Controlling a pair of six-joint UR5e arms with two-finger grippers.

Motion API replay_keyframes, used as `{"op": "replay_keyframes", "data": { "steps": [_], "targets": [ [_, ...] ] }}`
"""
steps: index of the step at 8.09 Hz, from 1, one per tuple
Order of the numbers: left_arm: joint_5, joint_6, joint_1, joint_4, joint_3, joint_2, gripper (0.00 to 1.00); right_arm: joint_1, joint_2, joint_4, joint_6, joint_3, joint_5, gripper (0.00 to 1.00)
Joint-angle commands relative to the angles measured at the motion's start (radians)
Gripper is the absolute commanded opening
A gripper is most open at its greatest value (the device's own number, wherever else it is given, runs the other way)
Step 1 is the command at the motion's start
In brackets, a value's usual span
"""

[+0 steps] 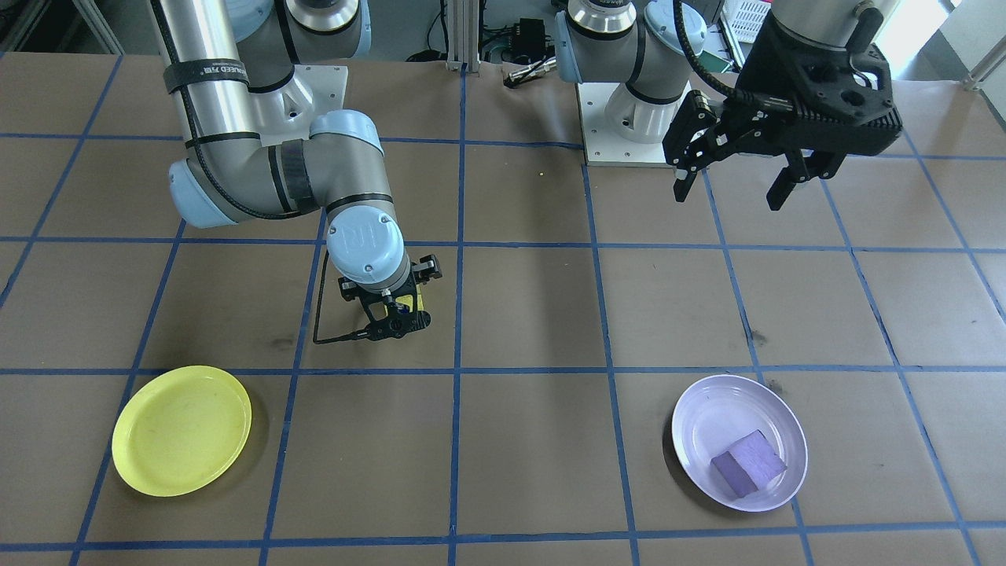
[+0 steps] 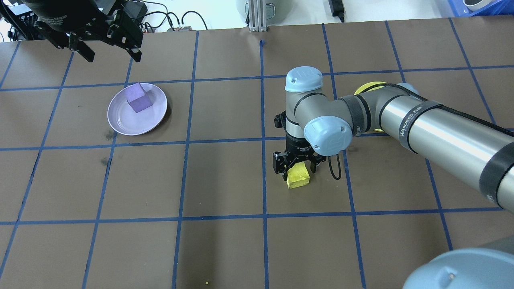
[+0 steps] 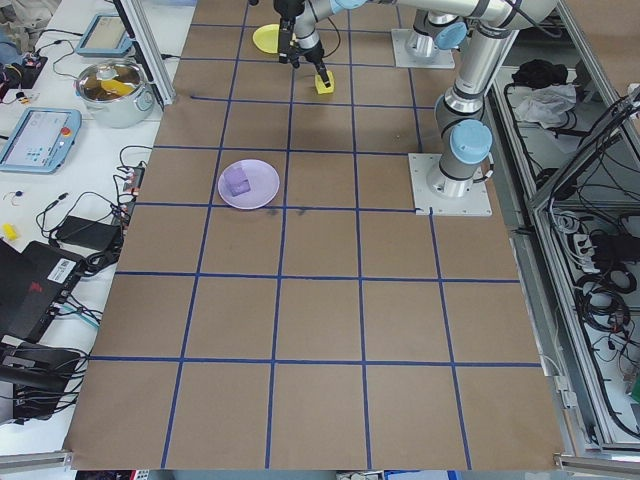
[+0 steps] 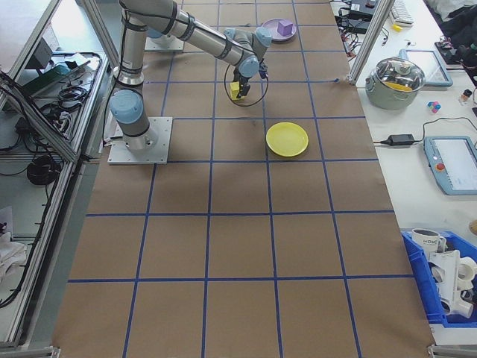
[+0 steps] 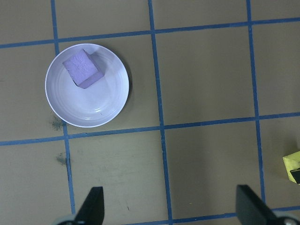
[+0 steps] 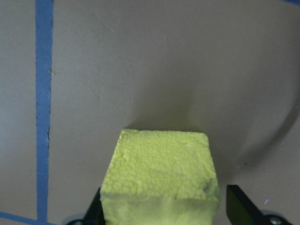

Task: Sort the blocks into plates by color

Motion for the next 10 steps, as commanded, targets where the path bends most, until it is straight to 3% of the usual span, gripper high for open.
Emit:
{"op": "replay_keyframes", "data": {
  "steps": [1,2,3,4,7,10],
  "targets": [
    [0.050,0.012,-0.003,0.023,-0.006,0.017,1.00,-0.001,-0.001,-0.096,0.034,-0.002,-0.006,0.00],
    [0.047,0.012,-0.002,0.026,-0.009,0.009,1.00,-0.001,-0.003,-0.096,0.086,-0.012,0.001,0.00],
    [-0.020,0.010,0.000,0.026,0.000,-0.002,1.00,-0.003,-0.012,-0.096,0.085,-0.019,-0.006,0.00],
    [-0.043,0.012,0.000,0.026,-0.011,0.007,1.00,-0.010,-0.036,-0.096,0.063,-0.044,-0.014,0.00],
    [-0.043,0.009,-0.010,0.026,-0.012,0.029,1.00,-0.117,-0.072,-0.093,0.019,-0.172,-0.113,0.00],
    [-0.036,-0.001,-0.008,-0.066,0.001,0.043,1.00,-0.323,-0.066,-0.132,-0.166,-0.177,-0.193,0.00]
  ]
}}
